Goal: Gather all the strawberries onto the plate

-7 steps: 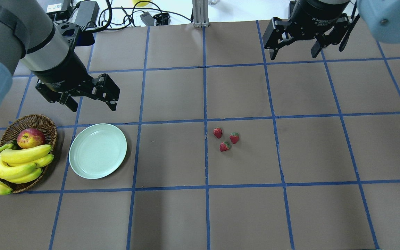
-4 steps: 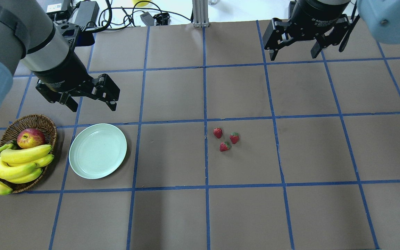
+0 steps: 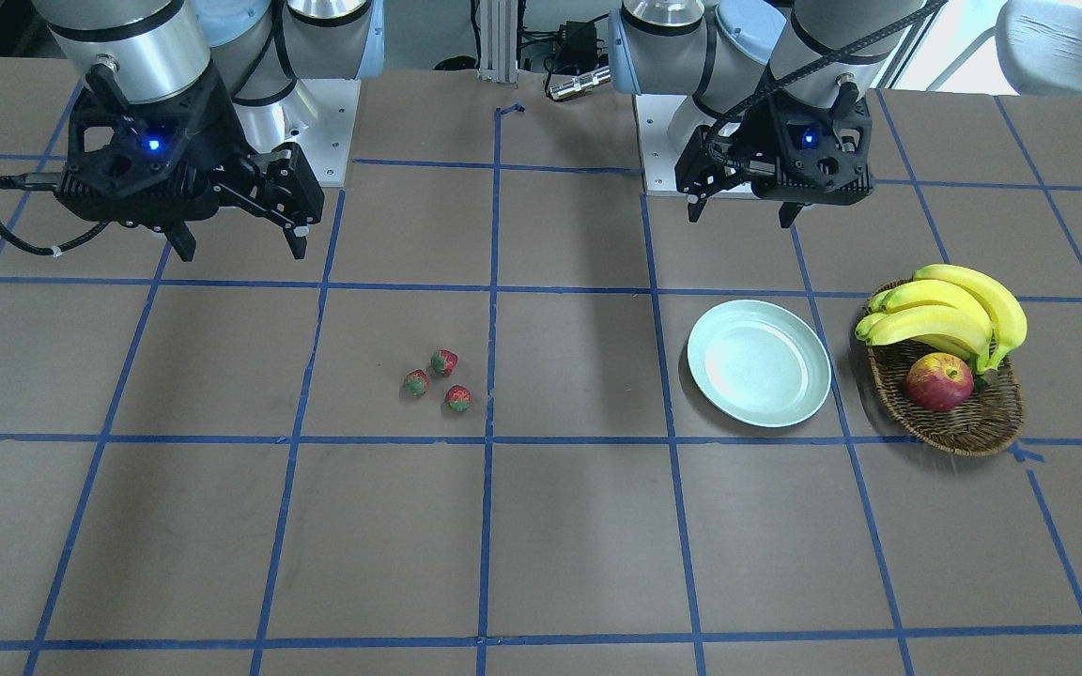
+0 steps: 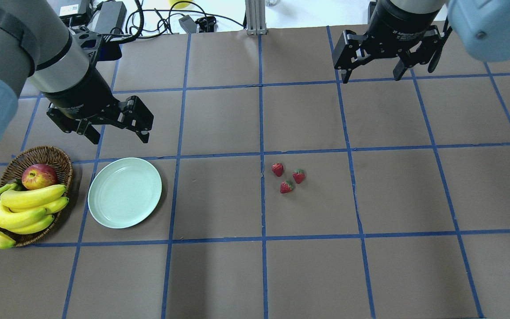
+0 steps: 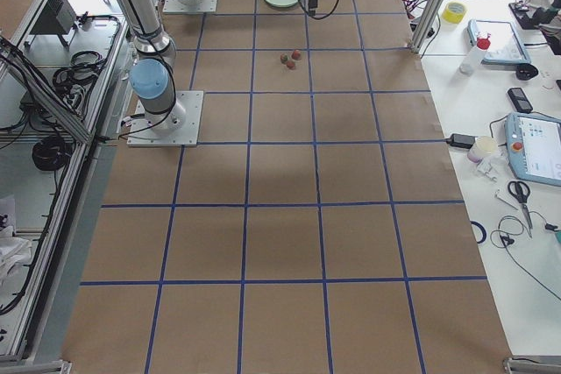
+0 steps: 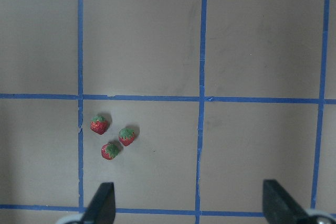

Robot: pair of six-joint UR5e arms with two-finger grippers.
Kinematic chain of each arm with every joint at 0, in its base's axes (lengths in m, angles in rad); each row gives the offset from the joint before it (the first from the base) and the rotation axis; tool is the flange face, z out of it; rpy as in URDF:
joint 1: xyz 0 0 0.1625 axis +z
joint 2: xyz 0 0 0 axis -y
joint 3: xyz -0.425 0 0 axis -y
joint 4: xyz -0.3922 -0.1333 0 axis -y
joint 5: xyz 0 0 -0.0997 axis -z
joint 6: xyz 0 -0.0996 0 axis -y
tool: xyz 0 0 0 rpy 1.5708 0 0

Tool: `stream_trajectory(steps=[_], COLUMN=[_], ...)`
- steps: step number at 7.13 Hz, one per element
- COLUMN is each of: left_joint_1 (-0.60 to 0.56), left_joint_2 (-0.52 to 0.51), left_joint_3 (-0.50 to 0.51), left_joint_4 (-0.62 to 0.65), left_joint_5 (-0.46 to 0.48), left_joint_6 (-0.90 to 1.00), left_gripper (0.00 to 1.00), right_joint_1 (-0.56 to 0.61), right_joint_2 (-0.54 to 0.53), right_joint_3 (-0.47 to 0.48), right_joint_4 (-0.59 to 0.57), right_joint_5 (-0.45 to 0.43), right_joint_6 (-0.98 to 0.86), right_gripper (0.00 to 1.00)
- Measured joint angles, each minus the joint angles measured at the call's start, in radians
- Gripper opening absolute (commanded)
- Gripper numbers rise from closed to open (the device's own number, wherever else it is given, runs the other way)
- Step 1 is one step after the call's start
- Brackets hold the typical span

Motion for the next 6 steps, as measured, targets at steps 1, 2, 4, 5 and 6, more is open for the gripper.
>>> stream_trajectory(steps=[1,2,4,5,6], left_joint_1=[0.0,0.0,0.0,0.0,0.0], left_joint_2=[-0.001,-0.002,-0.003,-0.003,-0.003], left_joint_3=[0.0,0.0,-0.001,-0.001,-0.001], left_joint_4=[0.0,0.002,0.002,0.002,0.002], left_joint_5=[-0.001,-0.002,-0.001,-0.001,-0.001], left_joint_6=[-0.002,-0.004,-0.006,-0.006,-0.005], left_gripper=[1.0,1.0,1.0,1.0,1.0], right_joint_1=[0.001,0.006,0.073,0.117,0.153], right_joint_2=[0.002,0.011,0.105,0.167,0.216], right_joint_3=[0.033,0.071,0.118,0.124,0.126], right_joint_4=[-0.006,-0.026,-0.161,-0.243,-0.306], right_joint_5=[0.0,0.002,0.0,-0.001,0.004], right_joint_6=[0.009,0.02,0.078,0.122,0.174], right_gripper=[1.0,1.0,1.0,1.0,1.0])
